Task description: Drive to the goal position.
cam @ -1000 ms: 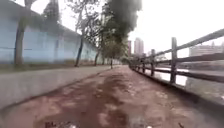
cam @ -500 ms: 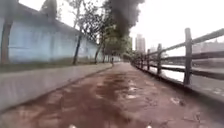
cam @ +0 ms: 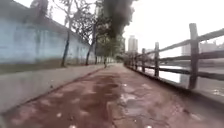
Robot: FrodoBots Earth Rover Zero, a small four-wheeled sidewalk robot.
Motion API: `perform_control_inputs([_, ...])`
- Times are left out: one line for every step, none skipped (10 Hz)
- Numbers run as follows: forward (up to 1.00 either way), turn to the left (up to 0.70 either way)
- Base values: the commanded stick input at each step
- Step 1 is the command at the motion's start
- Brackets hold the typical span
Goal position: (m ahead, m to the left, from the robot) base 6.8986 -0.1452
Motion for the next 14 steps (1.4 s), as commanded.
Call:
perform_control_inputs([1.0,0.06])
perform_control_inputs([1.0,0.06])
perform_control_inputs([1.0,0.06])
perform_control_inputs([1.0,0.06])
perform_control_inputs([1.0,0.06])
perform_control_inputs([1.0,0.06])
perform_control_inputs([1.0,0.06])
perform_control_inputs([1.0,0.06])
perform_control_inputs([1.0,0.06])
perform_control_inputs([1.0,0.06])
perform_control_inputs([1.0,0.06])
perform_control_inputs([1.0,0.06])
perform_control_inputs([1.0,0.06])
perform_control_inputs([1.0,0.06])
